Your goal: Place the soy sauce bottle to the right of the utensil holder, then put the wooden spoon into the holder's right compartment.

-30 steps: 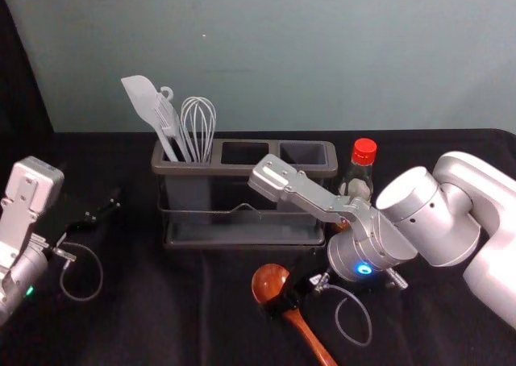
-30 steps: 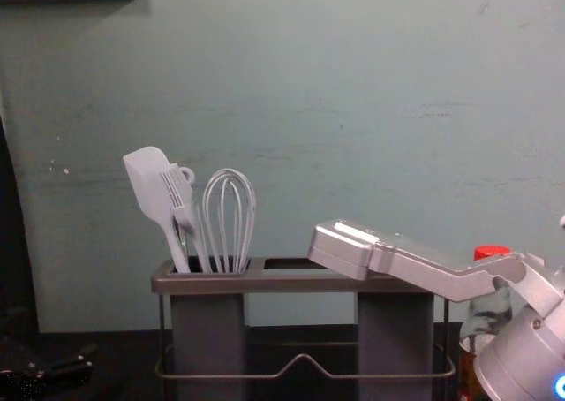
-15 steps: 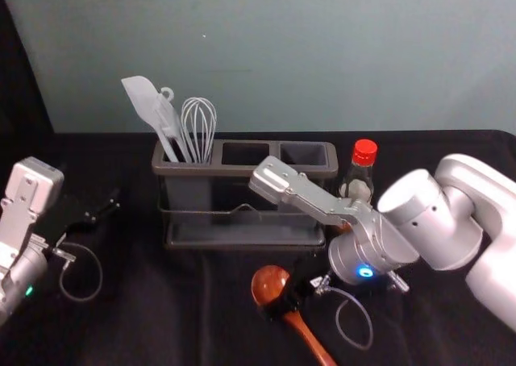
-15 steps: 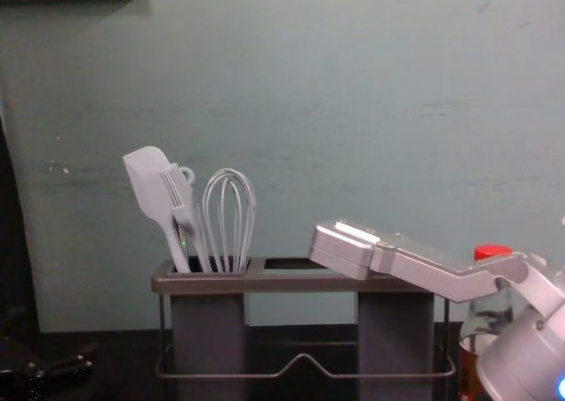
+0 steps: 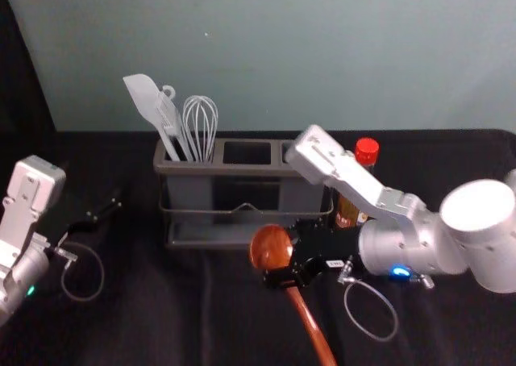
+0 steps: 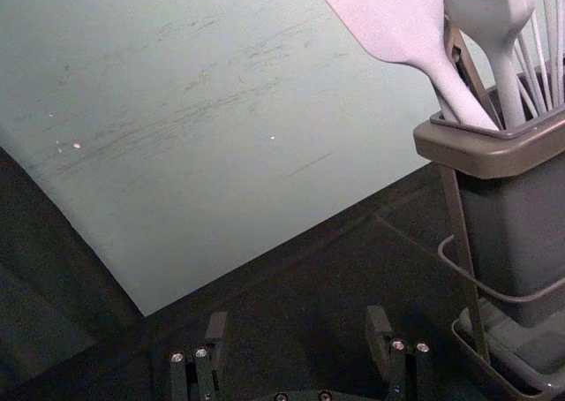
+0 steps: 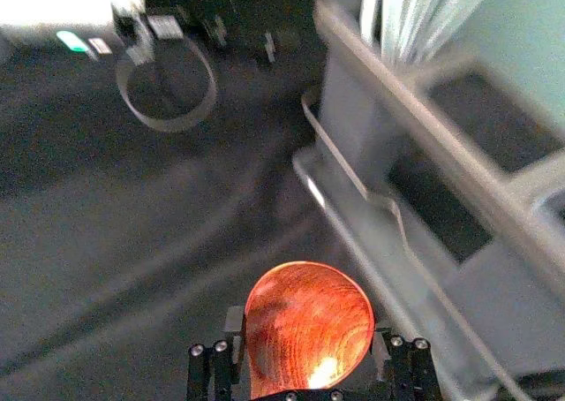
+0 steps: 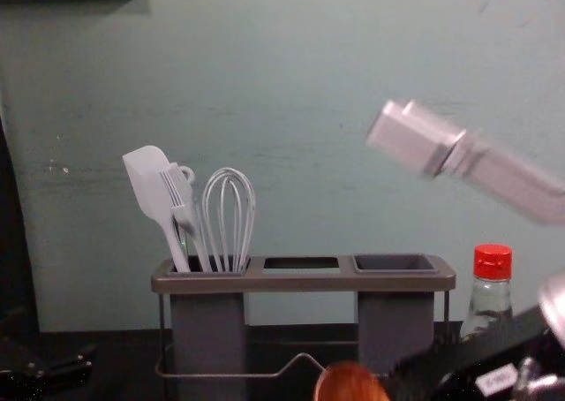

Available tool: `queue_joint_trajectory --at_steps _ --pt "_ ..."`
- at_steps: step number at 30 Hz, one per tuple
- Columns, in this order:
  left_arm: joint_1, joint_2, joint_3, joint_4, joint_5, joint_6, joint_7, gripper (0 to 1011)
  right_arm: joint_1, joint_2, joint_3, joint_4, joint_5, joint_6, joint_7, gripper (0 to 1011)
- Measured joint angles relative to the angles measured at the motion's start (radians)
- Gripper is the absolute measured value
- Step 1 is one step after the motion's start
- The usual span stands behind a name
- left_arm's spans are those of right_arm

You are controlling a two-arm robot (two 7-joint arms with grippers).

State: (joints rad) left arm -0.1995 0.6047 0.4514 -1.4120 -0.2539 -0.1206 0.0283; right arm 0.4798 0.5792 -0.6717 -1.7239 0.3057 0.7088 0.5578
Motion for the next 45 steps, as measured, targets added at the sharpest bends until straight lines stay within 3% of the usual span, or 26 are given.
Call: queue_joint_trajectory --at_steps 5,18,24,31,37,45 --pt "0.000 0.000 0.000 0.000 0.000 0.000 0.000 1012 -0.079 0.052 0.073 -0.096 0.020 -0.172 -0.014 841" --pt "0.000 0.000 0.000 0.000 0.000 0.000 0.000 1012 -0.202 0.108 0.203 -0.216 0.034 -0.415 -0.074 841" --pt "0.000 0.000 0.000 0.000 0.000 0.000 0.000 1011 -0.210 0.108 0.255 -0.234 0.049 -0.448 -0.085 841" --pt "0.000 0.000 0.000 0.000 0.000 0.000 0.000 1011 -0.182 0.096 0.306 -0.245 0.060 -0.464 -0.103 841" --pt "0.000 0.000 0.000 0.000 0.000 0.000 0.000 1011 -0.145 0.053 0.318 -0.225 0.035 -0.466 -0.149 841" --pt "0.000 0.000 0.000 0.000 0.000 0.000 0.000 1011 -0.084 -0.001 0.315 -0.176 0.016 -0.450 -0.160 841"
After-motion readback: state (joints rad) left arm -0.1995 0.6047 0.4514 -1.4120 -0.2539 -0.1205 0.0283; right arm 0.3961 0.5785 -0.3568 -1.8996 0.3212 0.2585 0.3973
